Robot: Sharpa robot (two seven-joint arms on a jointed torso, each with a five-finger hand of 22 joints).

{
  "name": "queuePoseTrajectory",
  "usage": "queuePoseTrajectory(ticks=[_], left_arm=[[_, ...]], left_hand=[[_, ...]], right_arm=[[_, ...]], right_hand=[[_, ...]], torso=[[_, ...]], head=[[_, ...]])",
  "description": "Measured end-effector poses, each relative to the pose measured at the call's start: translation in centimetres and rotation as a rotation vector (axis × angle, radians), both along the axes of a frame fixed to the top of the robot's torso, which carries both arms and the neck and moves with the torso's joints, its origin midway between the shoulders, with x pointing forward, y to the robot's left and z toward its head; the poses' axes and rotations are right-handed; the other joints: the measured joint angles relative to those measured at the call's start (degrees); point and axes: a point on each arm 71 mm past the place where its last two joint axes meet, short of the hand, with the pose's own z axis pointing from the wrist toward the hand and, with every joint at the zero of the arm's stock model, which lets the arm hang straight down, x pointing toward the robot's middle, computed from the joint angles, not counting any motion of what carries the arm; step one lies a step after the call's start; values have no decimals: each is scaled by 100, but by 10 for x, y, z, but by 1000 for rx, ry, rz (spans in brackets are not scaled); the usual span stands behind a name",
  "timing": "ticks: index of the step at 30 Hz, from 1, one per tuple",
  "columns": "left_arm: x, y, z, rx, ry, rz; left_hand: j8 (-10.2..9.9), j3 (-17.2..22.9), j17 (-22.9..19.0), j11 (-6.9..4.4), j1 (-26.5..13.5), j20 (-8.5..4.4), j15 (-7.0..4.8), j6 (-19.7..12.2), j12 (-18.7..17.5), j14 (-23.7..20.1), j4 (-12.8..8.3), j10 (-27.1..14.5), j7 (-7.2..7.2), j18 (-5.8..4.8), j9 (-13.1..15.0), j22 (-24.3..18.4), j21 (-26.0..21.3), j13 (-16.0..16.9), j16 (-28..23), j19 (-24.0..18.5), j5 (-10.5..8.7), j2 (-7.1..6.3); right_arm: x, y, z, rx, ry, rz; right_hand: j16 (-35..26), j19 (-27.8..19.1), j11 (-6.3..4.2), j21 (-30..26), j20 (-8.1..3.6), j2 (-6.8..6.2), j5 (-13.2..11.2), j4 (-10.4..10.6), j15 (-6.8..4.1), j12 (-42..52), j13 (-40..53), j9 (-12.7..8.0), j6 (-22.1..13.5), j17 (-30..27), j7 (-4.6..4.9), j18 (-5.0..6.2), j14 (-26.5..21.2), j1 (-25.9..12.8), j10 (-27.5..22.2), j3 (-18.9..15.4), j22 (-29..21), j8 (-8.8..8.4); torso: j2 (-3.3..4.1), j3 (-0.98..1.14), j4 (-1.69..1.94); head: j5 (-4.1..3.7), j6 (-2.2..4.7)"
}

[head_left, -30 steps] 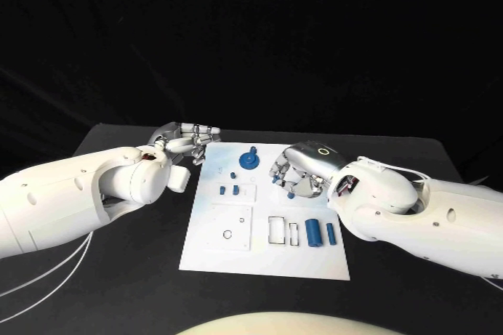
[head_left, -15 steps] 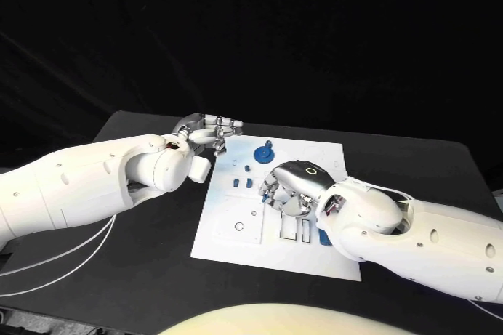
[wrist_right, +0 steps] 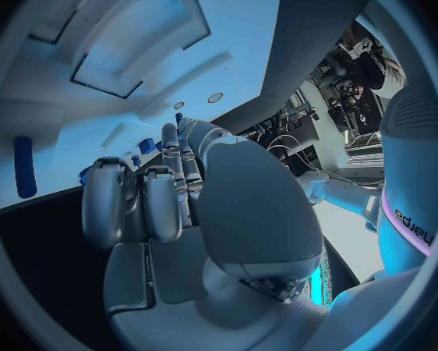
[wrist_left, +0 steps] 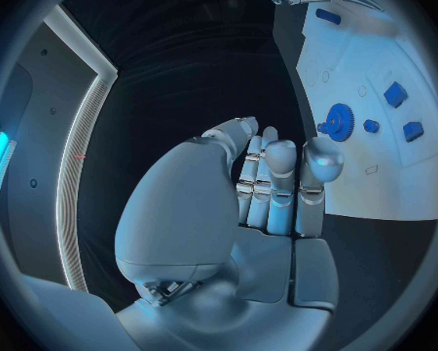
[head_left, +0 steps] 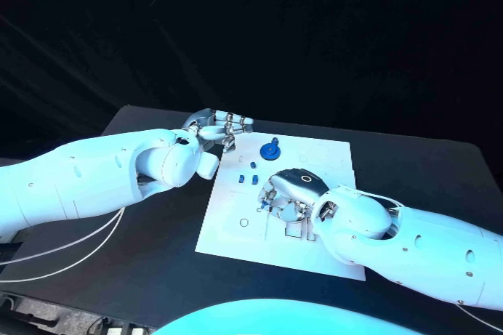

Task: Assemble the parts on the task board

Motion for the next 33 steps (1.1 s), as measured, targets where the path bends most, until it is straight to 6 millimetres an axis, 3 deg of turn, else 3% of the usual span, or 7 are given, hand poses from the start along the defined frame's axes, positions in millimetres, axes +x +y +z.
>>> queuePoseTrajectory(ticks=[33], left_arm=[[-1,-1,0,6,1,-18]], left_hand=[[0,0,16,1,0,0,0,-21,27,0,0,0,20,0,-4,4,0,5,29,0,0,0]], right_arm=[[4,7,-8,-17,-5,3]], right_hand=[[0,0,8,0,0,-31,23,-17,0,-21,2,0,13,-10,11,1,0,-30,7,16,3,-25]], torso=[[-5,-5,1]], head=[[51,-10]])
